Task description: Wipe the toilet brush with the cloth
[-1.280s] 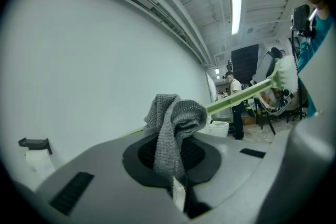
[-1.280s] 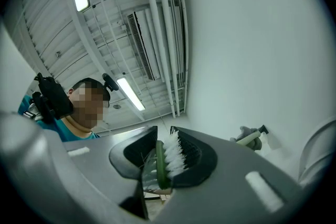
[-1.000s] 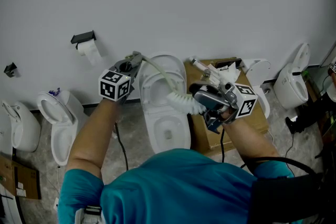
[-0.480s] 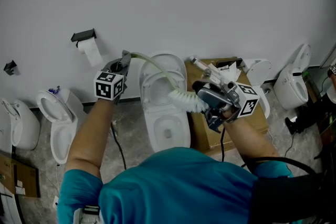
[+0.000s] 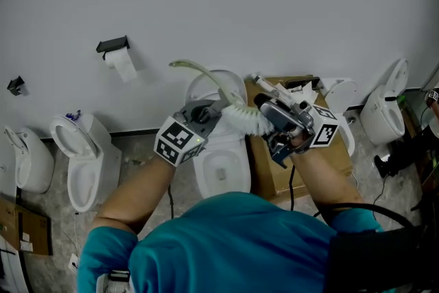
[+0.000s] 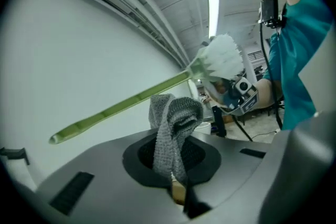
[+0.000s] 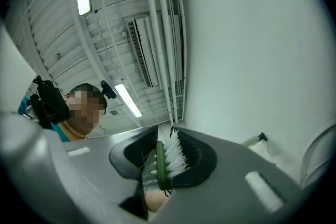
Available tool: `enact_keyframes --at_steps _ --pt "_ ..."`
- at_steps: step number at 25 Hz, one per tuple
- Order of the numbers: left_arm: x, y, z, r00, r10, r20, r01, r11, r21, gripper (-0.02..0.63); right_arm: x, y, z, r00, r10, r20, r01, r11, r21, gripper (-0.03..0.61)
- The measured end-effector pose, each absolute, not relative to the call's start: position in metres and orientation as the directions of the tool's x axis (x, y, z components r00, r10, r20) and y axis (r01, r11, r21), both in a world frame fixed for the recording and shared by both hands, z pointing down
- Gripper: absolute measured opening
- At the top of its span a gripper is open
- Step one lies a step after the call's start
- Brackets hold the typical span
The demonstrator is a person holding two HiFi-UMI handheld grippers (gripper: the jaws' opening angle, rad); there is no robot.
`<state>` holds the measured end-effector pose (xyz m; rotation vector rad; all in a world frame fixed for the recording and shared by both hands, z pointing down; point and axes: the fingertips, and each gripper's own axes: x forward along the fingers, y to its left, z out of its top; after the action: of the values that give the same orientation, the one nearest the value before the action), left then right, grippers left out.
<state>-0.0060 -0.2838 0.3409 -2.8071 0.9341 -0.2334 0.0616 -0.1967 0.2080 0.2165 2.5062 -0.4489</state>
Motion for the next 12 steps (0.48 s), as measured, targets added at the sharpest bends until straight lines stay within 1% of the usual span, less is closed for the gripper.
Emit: enact_keyframes --at_steps 3,5,12 --pt "0.025 -0.266 0.325 0.841 -0.538 0.055 -0.505 -0.818 -0.273 0.021 0.059 -0.196 0.209 -0.819 0.070 -0.569 0.269 0.923 -0.274 0.077" --pt "0.034 -0.261 0.314 0.854 -0.520 0.028 -0.487 -0.816 -0.310 0.021 0.059 -0.197 0.211 -0.819 0.071 -0.569 0.275 0.919 -0.282 0.077" --pt "0.025 -0.265 0.302 0.846 -0.533 -0.008 -0.508 -0.803 -0.310 0.021 0.061 -0.198 0.213 -0.818 0.058 -0.572 0.263 0.922 -0.284 0.077"
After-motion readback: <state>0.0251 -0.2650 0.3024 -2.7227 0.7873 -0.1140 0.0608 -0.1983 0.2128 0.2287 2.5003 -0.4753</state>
